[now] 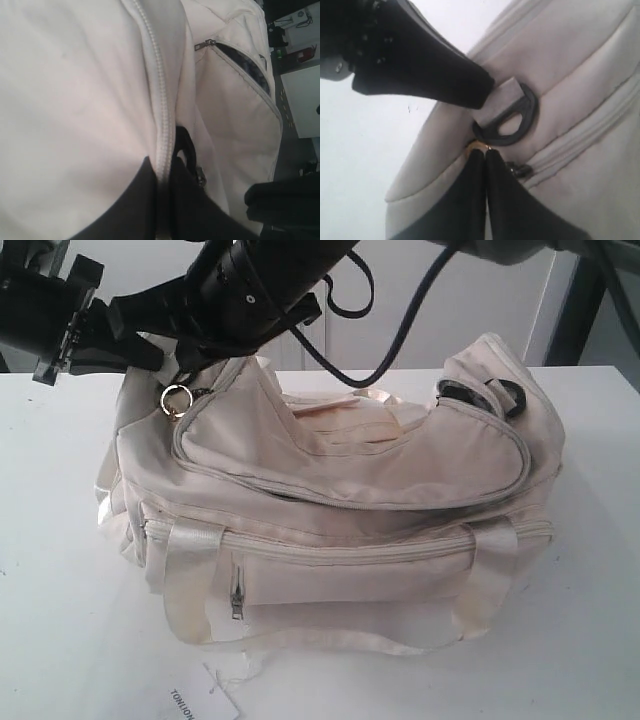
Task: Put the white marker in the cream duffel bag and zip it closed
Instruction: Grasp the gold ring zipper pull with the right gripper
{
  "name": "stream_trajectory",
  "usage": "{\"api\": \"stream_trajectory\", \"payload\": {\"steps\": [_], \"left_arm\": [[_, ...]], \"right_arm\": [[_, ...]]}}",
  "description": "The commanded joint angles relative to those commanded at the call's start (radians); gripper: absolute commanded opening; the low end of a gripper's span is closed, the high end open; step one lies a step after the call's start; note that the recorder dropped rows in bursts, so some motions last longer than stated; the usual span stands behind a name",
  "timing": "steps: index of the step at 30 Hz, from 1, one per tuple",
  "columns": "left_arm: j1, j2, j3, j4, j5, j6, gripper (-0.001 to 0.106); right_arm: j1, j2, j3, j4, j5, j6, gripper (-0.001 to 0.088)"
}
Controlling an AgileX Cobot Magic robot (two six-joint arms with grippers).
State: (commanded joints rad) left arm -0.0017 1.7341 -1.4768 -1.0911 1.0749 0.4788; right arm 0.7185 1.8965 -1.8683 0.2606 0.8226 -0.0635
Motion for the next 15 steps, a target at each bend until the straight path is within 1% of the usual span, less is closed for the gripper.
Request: {"api": "stream_trajectory", "payload": {"steps": [6,9,15], "left_arm": [[0.0,0.0,0.0,0.0,0.002,0.0,0.0],[0.0,0.0,0.0,0.0,0.002,0.0,0.0],[0.0,0.0,0.0,0.0,0.002,0.0,0.0]], "right_arm": [[0.0,0.02,-0.004,0.002,-0.018,-0.049,0.0248],[0.0,0.025,-0.004,0.005,-0.024,-0.076,0.0307],[0.0,0.035,-0.004,0.022,-0.024,-0.117,0.0373]]}}
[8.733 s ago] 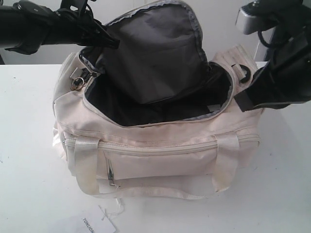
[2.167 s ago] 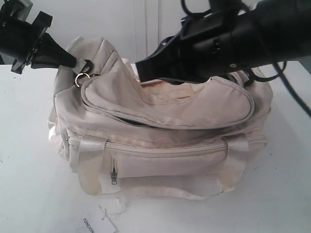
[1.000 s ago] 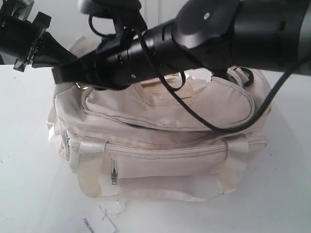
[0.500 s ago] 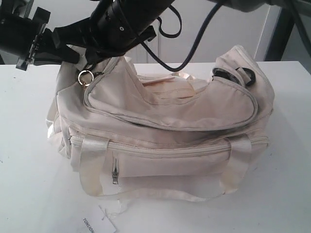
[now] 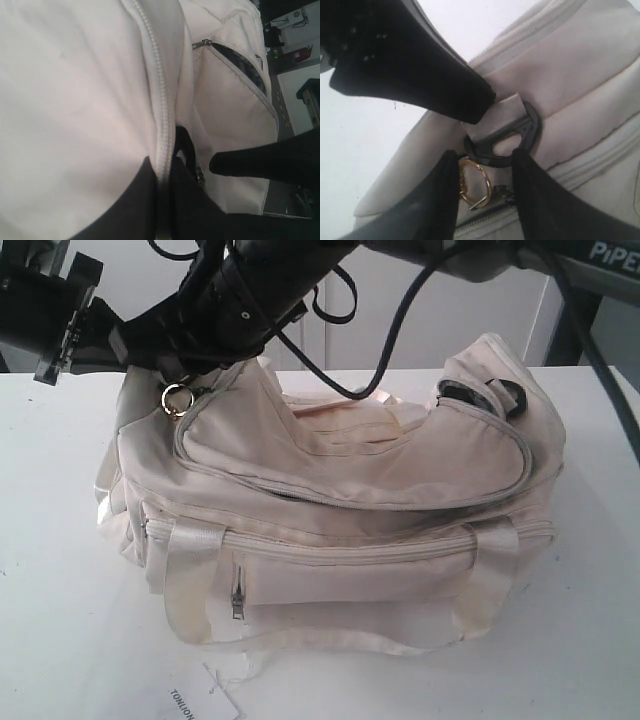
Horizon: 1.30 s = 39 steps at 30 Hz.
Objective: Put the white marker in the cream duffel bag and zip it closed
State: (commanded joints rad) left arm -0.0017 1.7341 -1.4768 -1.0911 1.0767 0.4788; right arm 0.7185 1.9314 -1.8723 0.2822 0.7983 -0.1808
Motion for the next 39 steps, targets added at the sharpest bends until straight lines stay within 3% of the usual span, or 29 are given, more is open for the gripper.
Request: {"api": "stream_trajectory", "payload": {"steps": [14,17,23,39], "left_arm": [[0.0,0.0,0.0,0.0,0.0,0.0,0.0],[0.0,0.0,0.0,0.0,0.0,0.0,0.0],[0.0,0.0,0.0,0.0,-0.002,0.0,0.0],[0.0,0.0,0.0,0.007,-0.01,-0.005,0.0]], "right_arm": [[0.002,0.03,0.0,0.034,0.022,-0.059,0.0362],[0.002,0.03,0.0,0.034,0.047,-0.09,0.0274],[0.002,0.03,0.0,0.034,0.067,-0.121,0.0],[0.002,-0.023,-0.002,0.038,0.045,-0.107,0.0]]}}
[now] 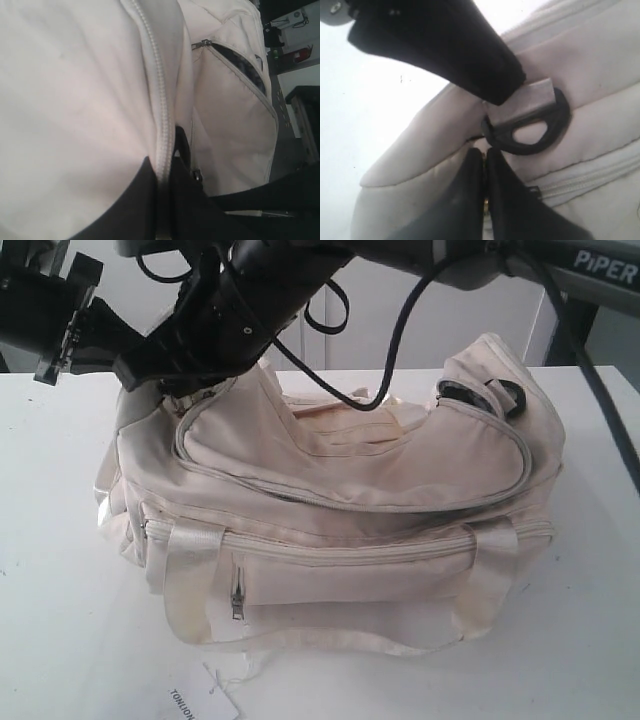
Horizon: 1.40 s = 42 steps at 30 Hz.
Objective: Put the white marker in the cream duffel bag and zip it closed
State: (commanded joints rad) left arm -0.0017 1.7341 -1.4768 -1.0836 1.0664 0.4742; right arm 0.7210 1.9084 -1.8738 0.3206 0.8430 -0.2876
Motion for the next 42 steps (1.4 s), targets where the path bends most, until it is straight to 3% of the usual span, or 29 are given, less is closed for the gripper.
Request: {"api": "stream_trajectory", "payload": {"steps": [12,35,42], "left_arm": [[0.0,0.0,0.0,0.0,0.0,-0.004,0.0],[0.0,0.0,0.0,0.0,0.0,-0.006,0.0],[0.0,0.0,0.0,0.0,-0.011,-0.006,0.0]], "right_arm": [[0.0,-0.002,0.0,0.138,0.064,0.036,0.0],[0.0,-0.002,0.0,0.187,0.369,0.026,0.0],[0.0,-0.002,0.0,0.187,0.378,0.026,0.0]]}}
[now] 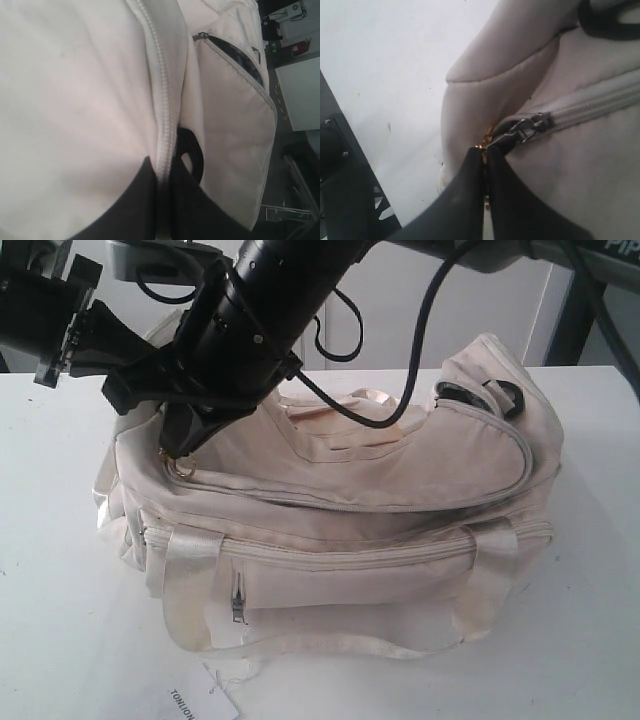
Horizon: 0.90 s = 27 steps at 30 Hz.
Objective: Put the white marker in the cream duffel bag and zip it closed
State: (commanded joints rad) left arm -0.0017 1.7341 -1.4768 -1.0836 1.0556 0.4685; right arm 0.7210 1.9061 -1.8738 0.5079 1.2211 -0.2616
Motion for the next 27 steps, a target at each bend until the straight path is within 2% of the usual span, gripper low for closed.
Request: {"api": "stream_trajectory", "payload": {"steps": [14,22,27], "left_arm": [[0.0,0.0,0.0,0.0,-0.038,0.0,0.0],[0.0,0.0,0.0,0.0,-0.051,0.002,0.0],[0.0,0.0,0.0,0.011,-0.054,0.002,0.0]], "right_arm": [[0.0,0.006,0.004,0.05,0.0,0.009,0.0],[0.002,-0.002,0.079,0.046,0.0,0.038,0.0],[0.006,-0.013,0.084,0.046,0.0,0.056,0.0]]}}
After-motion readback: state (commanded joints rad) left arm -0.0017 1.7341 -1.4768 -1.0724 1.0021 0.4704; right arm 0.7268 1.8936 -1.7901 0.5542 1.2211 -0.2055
